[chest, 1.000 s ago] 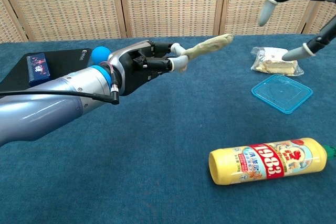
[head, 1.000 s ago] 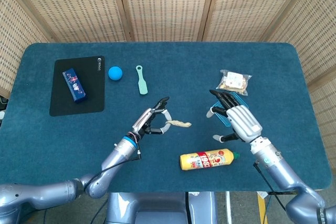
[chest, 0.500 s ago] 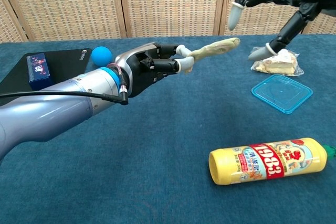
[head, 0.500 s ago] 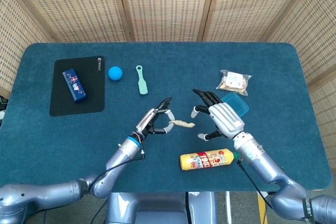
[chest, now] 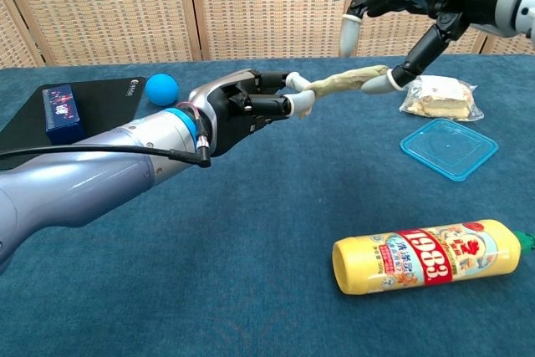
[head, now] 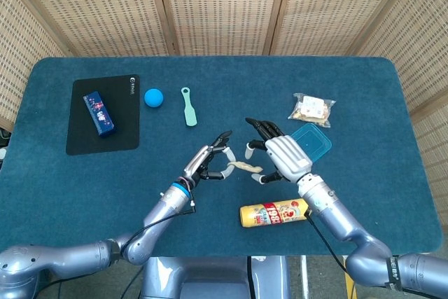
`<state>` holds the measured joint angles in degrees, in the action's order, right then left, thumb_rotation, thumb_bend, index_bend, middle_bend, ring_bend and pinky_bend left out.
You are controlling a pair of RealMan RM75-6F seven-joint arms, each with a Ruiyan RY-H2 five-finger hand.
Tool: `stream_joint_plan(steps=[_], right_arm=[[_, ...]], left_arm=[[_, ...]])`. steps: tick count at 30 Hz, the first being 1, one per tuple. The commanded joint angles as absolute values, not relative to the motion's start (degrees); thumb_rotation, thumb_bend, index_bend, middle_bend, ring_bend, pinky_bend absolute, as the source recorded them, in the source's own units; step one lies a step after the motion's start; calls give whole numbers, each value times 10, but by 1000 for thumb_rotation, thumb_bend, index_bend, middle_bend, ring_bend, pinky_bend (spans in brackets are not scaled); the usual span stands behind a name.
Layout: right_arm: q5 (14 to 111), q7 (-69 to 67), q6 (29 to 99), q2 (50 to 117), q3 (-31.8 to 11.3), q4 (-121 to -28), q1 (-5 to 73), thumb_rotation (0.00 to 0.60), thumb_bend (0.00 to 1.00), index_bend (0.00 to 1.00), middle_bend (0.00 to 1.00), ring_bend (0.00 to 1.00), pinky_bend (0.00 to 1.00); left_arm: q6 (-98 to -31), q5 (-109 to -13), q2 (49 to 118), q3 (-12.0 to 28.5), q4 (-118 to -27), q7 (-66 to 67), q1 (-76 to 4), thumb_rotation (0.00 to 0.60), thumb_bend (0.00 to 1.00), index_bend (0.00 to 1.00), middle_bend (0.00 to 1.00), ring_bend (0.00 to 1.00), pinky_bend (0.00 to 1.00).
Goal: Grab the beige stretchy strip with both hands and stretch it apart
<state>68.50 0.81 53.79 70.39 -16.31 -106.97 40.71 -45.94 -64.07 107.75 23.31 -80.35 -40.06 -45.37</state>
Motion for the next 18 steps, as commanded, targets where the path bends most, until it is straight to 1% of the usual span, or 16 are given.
stream_joint_plan(steps=[1,10,18], right_arm=[[681,14,539,706,-162,-1069,410,600,355,525,15,0,0],[674,33,546,715,-158,-1062,416,600,384,533,21,0,0],[672,38,550,714,-154,-1063,416,600,432,545,29,0,0]], left_arm=[[-458,-641,1078,233,-804,-403,-453,600,595,769,0,0,0],[-454,-648,1079,229,-804,-408,-451,600,595,771,0,0,0],[-454,-653,1077,228,-806,-412,-449,600,595,772,0,0,0]])
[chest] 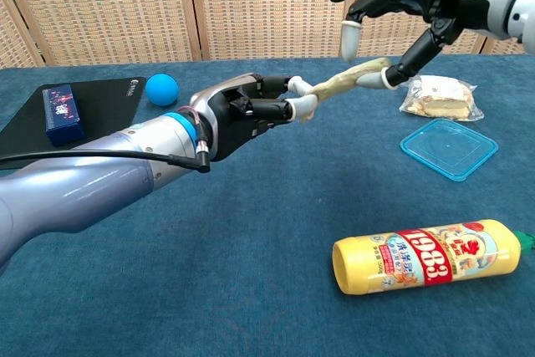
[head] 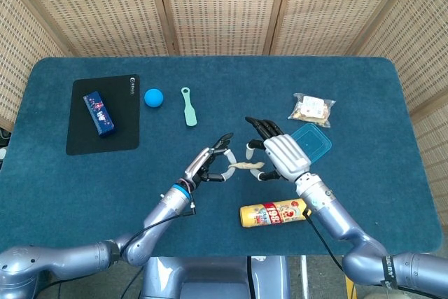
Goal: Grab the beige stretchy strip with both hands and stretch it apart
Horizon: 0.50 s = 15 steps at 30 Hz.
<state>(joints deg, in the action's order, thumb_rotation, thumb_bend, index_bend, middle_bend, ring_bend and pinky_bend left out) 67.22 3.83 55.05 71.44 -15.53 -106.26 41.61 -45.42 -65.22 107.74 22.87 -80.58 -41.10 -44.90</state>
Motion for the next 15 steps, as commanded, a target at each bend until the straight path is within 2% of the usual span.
stream_joint_plan(steps=[1,15], right_arm=[[673,39,550,714,-154,-1063,417,600,435,546,32,0,0],[679,55,552,713,-143,-1061,420,600,502,600,48,0,0]], left_arm=[[-454,-654,1076,228,-807,-412,-448,600,595,772,0,0,0],[-454,-660,1076,225,-809,-414,-446,600,595,775,0,0,0]])
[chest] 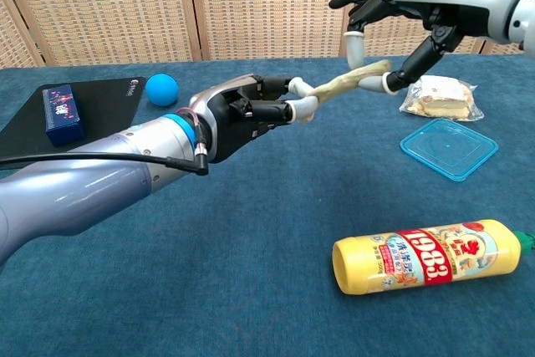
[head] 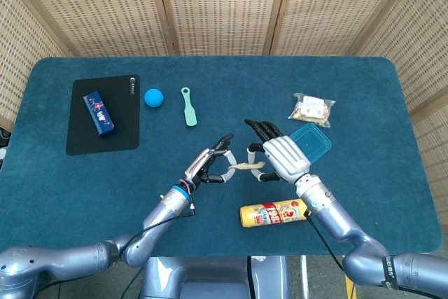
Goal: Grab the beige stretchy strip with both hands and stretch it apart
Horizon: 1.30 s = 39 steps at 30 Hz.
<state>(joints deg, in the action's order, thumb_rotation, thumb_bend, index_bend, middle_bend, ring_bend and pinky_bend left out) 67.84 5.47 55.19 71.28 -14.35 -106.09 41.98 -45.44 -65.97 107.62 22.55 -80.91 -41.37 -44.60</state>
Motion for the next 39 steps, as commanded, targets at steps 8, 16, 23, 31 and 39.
stream_joint_plan(steps=[8,16,23,31,39], right_arm=[[685,60,551,711,-135,-1059,420,600,622,638,66,0,0],[694,61,552,709,-130,-1055,420,600,720,690,77,0,0],[710,61,559,710,-125,-1045,418,600,736,734,93,0,0],[727,62,569,709,-121,-1038,414,600,744,759,99,0,0],[750,69,586,709,-115,-1027,408,600,752,771,110,0,0]], left_arm=[[-456,-662,1076,223,-809,-412,-444,600,594,776,0,0,0],[-456,-663,1079,222,-807,-411,-445,600,594,776,0,0,0],[-455,-662,1081,221,-804,-408,-446,600,595,776,0,0,0],[-457,-661,1080,222,-805,-404,-445,600,595,776,0,0,0],[-458,-658,1078,223,-802,-399,-443,600,595,777,0,0,0]])
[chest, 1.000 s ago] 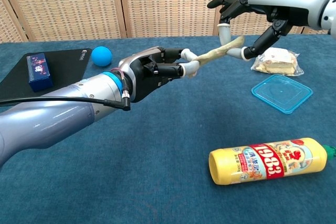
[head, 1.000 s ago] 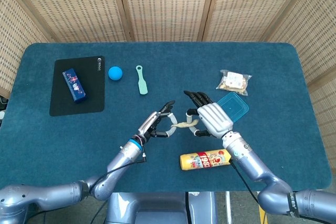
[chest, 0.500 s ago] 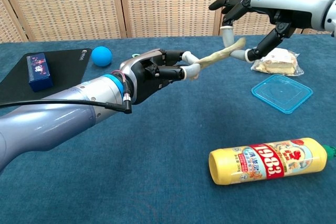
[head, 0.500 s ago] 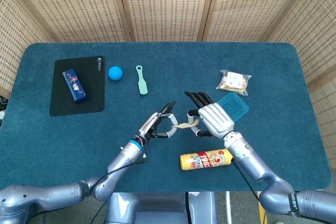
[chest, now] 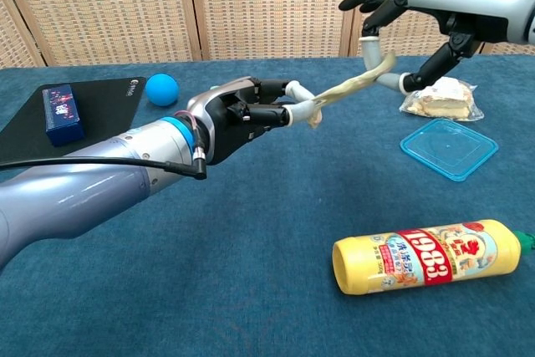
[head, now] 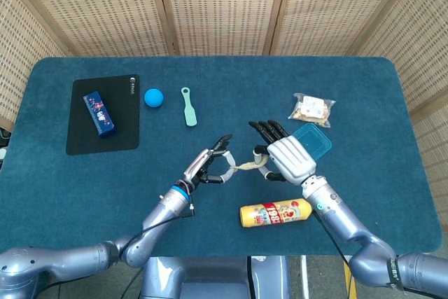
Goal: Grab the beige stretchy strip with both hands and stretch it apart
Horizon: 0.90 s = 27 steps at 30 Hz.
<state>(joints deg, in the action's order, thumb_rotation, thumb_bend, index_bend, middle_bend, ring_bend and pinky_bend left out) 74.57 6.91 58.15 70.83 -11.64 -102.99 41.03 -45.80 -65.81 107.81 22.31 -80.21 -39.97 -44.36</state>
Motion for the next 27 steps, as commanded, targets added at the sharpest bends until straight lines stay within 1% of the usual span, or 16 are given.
stream_joint_plan(steps=[1,16,27], right_arm=[[752,69,588,709,-115,-1026,407,600,752,772,111,0,0],[784,68,624,708,-118,-1003,396,600,752,772,113,0,0],[793,77,641,688,-122,-991,387,600,752,780,114,0,0]], left_arm=[[-458,-657,1077,223,-802,-398,-443,600,595,777,0,0,0],[-458,-647,1058,223,-791,-400,-429,600,595,777,0,0,0],[-458,-646,1016,223,-776,-420,-402,600,596,778,0,0,0]])
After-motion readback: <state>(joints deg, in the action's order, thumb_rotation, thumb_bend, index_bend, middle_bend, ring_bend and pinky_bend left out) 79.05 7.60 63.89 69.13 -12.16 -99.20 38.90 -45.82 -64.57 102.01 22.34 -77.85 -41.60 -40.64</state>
